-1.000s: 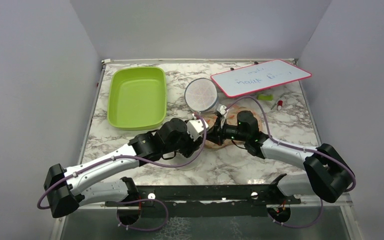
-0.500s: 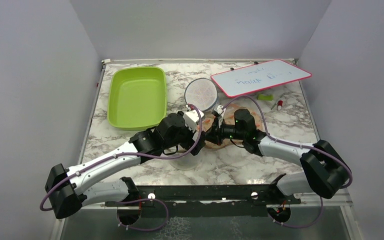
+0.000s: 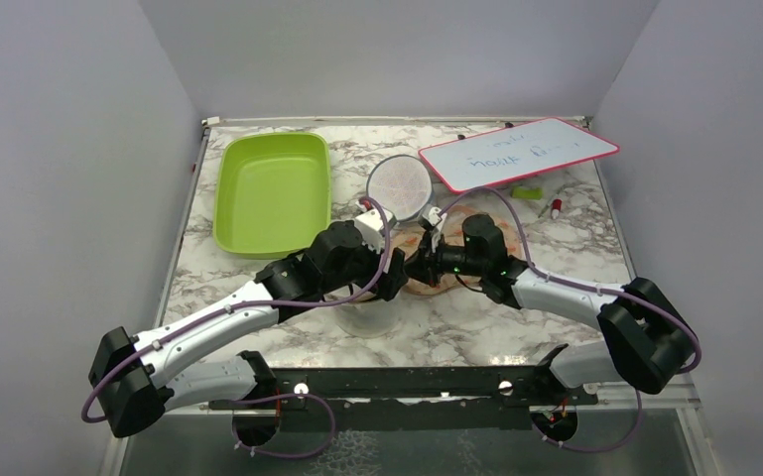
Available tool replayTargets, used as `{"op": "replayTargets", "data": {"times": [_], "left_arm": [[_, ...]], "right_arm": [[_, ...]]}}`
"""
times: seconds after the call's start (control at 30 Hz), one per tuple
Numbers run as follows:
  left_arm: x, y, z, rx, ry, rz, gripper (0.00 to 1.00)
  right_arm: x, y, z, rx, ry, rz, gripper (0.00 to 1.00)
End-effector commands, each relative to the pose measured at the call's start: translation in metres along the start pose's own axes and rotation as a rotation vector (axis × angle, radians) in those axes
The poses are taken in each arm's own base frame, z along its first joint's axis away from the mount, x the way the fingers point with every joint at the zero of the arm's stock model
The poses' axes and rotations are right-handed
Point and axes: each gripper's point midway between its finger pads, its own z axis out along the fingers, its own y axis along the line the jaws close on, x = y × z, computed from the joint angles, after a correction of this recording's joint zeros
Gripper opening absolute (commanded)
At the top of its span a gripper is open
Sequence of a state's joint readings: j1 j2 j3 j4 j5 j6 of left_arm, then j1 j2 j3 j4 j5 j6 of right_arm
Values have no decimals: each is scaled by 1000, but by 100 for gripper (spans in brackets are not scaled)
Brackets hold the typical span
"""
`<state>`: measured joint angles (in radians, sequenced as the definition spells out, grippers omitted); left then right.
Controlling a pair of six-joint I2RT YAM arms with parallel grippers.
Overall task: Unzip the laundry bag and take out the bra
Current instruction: Unzip the laundry bag at the center of the board.
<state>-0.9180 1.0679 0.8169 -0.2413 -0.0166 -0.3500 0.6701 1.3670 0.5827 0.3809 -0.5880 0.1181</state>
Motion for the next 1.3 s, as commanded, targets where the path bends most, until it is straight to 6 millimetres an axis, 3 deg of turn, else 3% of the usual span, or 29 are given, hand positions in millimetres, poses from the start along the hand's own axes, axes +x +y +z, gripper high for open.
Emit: {"op": "replayTargets", "data": {"times": [0.0,0.13,0.4,0.73,0.87,1.03,1.27], "left_arm": [[3,-7,1,28,43,-24,81],[10,-3,-1,8,93,7,80],[7,12,-3,-74,115,56,55],[-1,1,-4,0,117,132,17],[-8,-2,-11,24,93,193,6],[-28,-19,-29,123,23,285,0],[-56,-36,-55,201,-109,316,0]], "right_arm": [[-16,4,2,7,-39,-41,1],[-21,8,-2,3,-54,-48,1],[-27,10,-6,7,-79,-64,1],[-24,5,-5,38,-80,-42,1],[-22,1,-1,50,-51,-18,1],[-23,-3,-1,76,-59,10,1],[-27,-12,1,131,-77,60,1]]}}
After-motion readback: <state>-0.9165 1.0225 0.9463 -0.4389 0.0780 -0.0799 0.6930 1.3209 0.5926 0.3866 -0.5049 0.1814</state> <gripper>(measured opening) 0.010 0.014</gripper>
